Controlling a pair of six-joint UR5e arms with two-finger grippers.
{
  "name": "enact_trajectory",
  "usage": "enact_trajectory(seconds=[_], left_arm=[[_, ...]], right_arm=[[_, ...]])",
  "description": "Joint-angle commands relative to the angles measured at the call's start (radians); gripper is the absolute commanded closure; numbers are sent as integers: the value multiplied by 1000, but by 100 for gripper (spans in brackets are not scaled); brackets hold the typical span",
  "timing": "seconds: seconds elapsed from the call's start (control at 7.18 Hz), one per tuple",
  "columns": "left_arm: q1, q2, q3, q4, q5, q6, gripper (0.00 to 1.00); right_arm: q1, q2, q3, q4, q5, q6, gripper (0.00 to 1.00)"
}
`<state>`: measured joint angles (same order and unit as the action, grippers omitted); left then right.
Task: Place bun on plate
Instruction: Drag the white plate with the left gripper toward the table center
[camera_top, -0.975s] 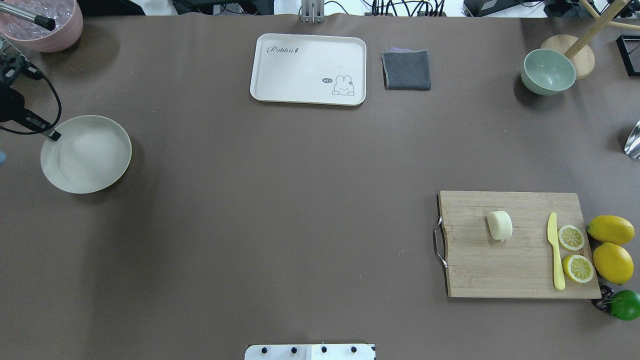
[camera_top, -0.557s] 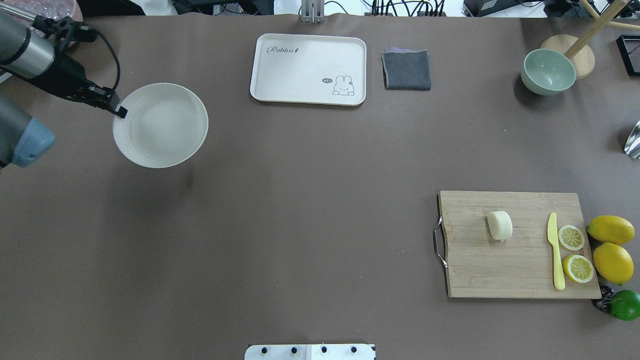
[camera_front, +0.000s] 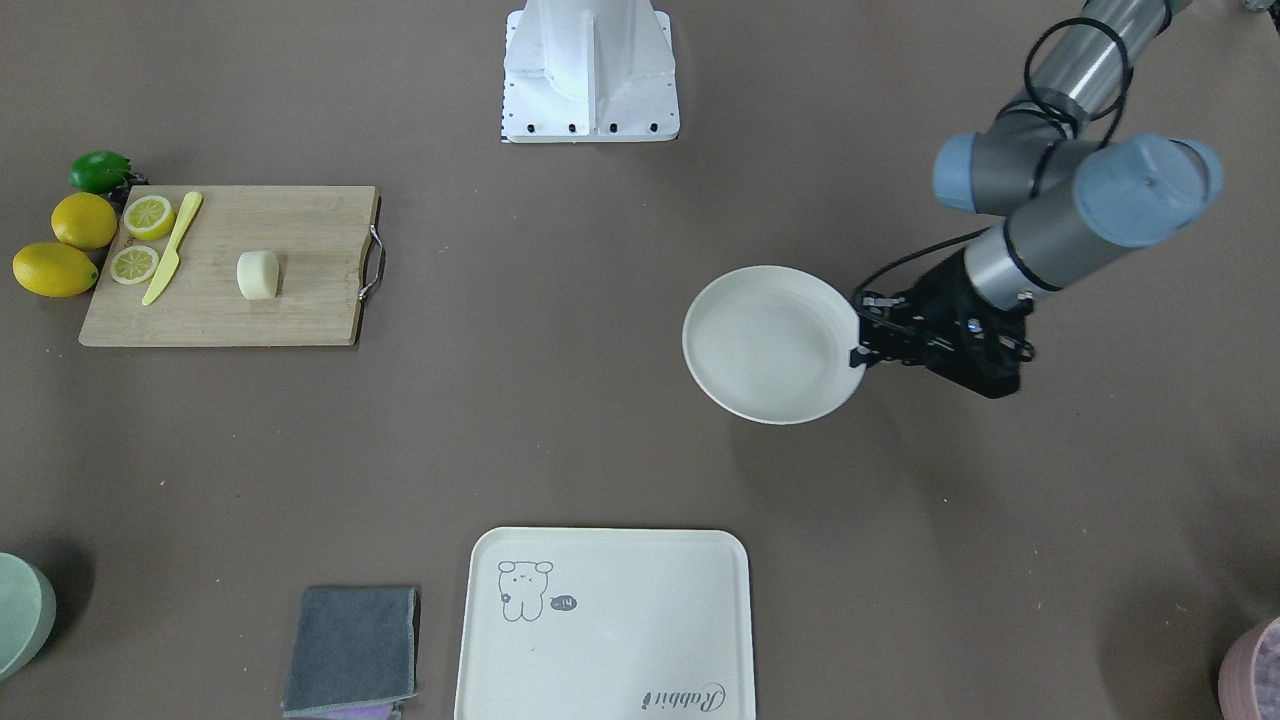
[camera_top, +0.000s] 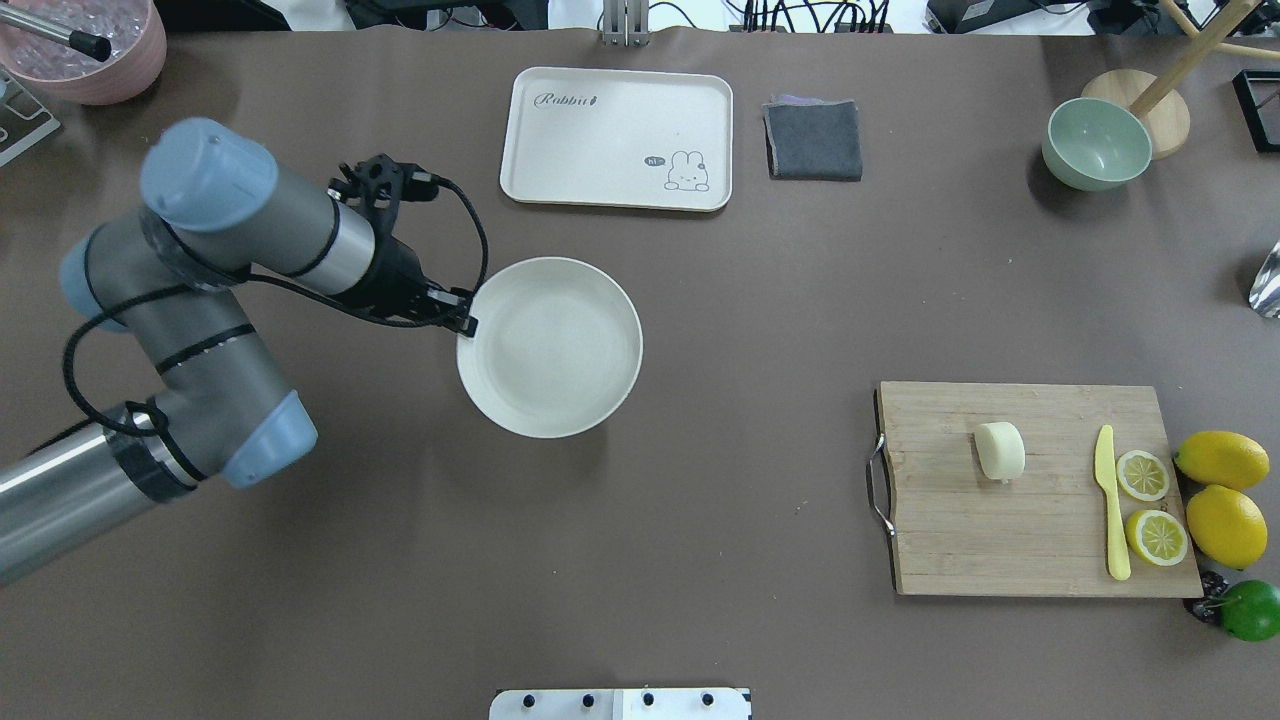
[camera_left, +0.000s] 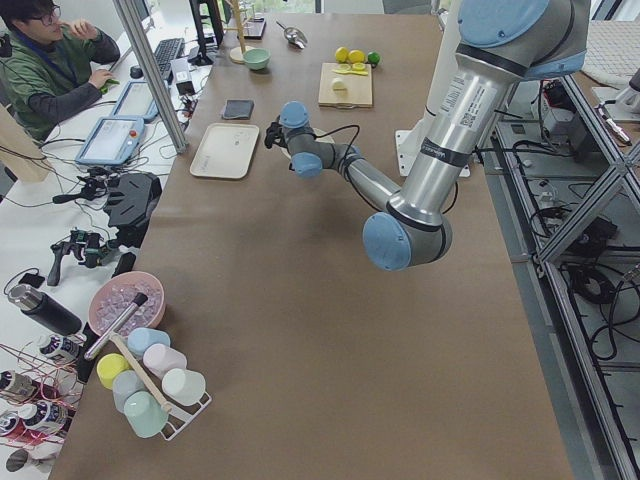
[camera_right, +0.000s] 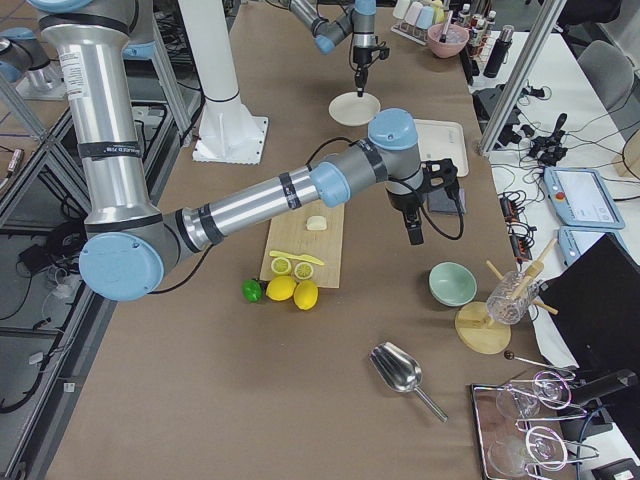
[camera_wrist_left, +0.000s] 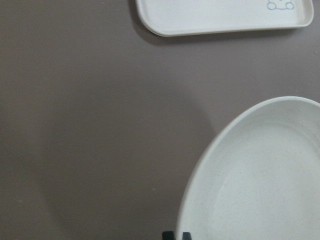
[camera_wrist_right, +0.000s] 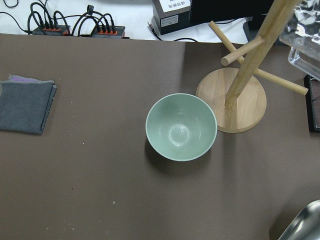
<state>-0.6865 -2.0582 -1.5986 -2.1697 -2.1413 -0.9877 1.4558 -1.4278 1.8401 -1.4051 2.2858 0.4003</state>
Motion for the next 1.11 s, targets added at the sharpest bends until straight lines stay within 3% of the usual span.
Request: enact_trajectory(seconds=[0.0,0.14,0.28,0.56,0.7,0.98], left_arm=[[137,-25,28,-21,157,-13,100],[157,-31,49,-68,176,-19,100],[157,-31,71,-96,179,-12,5],[112,-25,56,-104,173,-11,3],[58,-5,2,-96,149,-11,3],[-153,103,-76,-91,-33,-8,3]], right_arm=[[-9,3,1,2,-2,-1,0],[-11,15,-1,0,0,-2,0],[-12,17,-4,0,0,-3,0],[-14,15,-1,0,1,-3,0],[-18,17,1,-2,17,-2,0],[-98,52,-1,-14,40,3,0]])
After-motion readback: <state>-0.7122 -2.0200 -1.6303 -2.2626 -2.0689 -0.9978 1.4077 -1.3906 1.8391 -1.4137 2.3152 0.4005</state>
